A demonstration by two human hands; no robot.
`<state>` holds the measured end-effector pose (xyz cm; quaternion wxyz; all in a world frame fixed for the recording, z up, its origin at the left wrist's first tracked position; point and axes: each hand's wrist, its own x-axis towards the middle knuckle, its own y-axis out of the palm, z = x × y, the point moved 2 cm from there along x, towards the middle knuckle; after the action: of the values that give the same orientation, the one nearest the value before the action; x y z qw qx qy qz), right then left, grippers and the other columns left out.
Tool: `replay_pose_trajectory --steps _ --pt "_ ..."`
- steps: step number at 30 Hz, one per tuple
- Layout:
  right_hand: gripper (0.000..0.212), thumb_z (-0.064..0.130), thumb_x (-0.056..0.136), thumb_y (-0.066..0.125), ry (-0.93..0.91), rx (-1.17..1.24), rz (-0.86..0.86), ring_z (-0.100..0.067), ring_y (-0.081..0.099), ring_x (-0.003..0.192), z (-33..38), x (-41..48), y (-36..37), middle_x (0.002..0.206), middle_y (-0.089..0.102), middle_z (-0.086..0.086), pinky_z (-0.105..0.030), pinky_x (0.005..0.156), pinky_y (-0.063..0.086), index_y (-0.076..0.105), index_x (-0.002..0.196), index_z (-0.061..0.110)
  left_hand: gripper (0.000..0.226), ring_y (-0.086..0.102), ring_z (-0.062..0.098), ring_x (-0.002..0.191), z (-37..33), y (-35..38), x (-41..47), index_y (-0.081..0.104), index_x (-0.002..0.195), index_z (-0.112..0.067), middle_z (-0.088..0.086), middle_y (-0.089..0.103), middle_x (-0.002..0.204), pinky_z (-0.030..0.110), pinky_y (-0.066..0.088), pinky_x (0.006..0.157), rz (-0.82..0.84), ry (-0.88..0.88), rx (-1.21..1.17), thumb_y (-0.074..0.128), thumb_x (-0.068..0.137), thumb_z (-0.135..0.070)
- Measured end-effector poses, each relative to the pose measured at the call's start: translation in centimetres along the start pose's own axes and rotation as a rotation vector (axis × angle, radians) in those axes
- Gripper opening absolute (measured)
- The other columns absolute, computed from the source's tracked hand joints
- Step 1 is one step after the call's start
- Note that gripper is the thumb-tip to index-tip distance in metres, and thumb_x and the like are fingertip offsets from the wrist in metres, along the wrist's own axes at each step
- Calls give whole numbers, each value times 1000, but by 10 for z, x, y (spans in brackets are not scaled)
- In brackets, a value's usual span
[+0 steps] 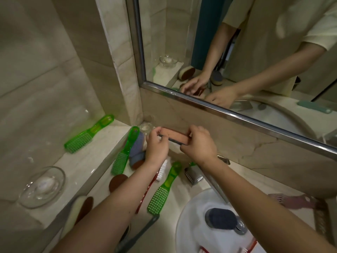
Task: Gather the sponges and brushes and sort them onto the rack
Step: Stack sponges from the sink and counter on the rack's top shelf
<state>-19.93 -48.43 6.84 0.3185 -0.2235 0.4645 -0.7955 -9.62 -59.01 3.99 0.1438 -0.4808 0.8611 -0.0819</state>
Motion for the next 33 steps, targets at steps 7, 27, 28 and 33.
replay_pose_trajectory --steps 7,27,28,33 --pt "30 11 67 65 -210 321 -61 -15 42 71 43 -60 -16 84 42 3 -37 58 38 38 80 18 47 53 21 119 -28 -28 -50 47 132 -9 9 55 128 40 41 105 -94 40 -190 62 90 -24" --pt "36 46 63 79 -20 546 46 1 53 98 -56 -245 5 110 53 15 -24 79 52 58 89 31 24 52 13 77 42 21 -206 47 113 -11 4 53 96 16 40 57 208 -243 54 51 89 -11" --pt "36 49 63 77 -7 545 63 2 54 97 -62 -252 5 109 53 17 -22 78 51 58 89 33 29 53 16 84 45 25 -213 46 118 -10 5 53 102 19 42 63 225 -242 74 50 90 -10" --pt "17 23 80 66 72 523 134 -2 59 91 -97 -275 12 102 60 13 -34 82 54 62 95 29 48 52 27 117 57 42 -237 37 138 -10 13 52 131 39 44 100 295 -240 151 45 91 -4"
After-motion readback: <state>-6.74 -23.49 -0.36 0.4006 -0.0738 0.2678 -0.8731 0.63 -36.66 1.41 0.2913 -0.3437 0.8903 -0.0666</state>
